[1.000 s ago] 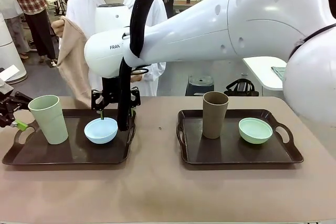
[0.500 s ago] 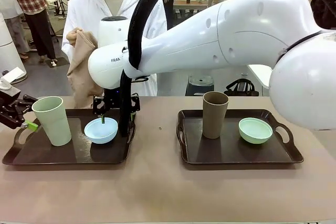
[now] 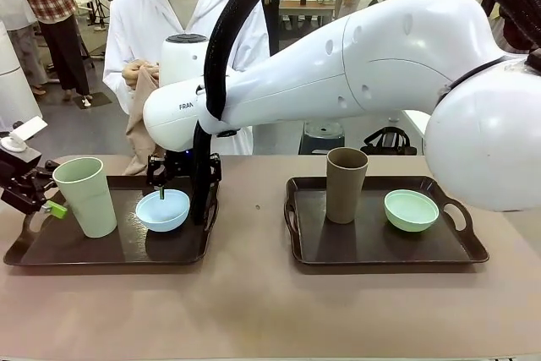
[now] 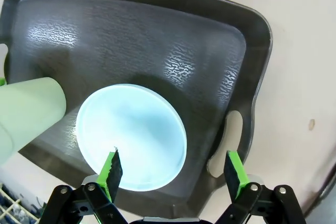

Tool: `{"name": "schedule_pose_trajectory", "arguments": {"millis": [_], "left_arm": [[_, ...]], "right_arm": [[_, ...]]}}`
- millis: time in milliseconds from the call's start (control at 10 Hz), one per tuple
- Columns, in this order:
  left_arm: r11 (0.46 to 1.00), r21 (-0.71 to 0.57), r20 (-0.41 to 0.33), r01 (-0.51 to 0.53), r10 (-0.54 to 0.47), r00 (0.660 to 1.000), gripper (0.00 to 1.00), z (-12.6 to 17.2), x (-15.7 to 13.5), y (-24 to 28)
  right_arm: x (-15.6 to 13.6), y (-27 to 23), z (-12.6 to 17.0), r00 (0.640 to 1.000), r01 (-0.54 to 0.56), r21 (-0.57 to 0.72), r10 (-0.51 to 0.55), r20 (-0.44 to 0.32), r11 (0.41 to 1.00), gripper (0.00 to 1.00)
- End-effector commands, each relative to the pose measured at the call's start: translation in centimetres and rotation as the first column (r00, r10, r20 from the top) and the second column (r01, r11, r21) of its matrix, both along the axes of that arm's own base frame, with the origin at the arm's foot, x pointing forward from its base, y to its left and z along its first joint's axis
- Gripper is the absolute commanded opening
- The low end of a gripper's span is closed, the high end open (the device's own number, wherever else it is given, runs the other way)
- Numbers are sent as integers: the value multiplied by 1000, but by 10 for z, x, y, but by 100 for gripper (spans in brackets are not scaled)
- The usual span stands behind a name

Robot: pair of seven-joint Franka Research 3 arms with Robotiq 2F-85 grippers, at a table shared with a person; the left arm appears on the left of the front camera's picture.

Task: Set up a tray with a mat and arrange the tableware.
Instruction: Pick up the Picnic Bowl and Reusable plastic cup from the Handle tray in front of the human's position and hold them in the air.

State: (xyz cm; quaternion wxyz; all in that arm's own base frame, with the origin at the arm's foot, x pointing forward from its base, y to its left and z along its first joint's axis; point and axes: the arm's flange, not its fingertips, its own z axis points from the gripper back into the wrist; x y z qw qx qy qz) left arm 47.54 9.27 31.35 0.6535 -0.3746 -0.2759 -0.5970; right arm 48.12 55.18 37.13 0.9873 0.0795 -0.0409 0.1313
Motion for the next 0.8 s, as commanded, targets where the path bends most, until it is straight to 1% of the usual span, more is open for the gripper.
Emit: {"name": "schedule_pose_trajectory", "arguments": {"millis": [0,200,300,400,500,600,700], "left_arm": [[999,-49,64,-7,10,998,100,-7,3,-10],[997,-72,109,-27,34,993,100,-9,9,-14],[997,-74,113,-25,33,993,100,-10,12,-14],[997,-72,110,-21,29,993,100,-11,12,-15],[1000,-27,101,2,0,995,100,-11,11,-13],[998,-62,72,-22,26,997,100,-6,11,-14],[998,-62,72,-22,26,997,100,-6,11,-14]], "right_arm": [[0,1,-7,1000,10,31,-9,-19,999,100],[-1,-1,-5,1000,4,43,-3,-31,999,100],[0,1,-4,1000,3,5,-3,-10,1000,100],[0,1,-4,1000,3,5,-3,-10,1000,100],[0,1,-4,1000,3,5,-3,-10,1000,100],[0,1,-4,1000,3,5,-3,-10,1000,100],[0,1,-4,1000,3,5,-3,-10,1000,100]]}}
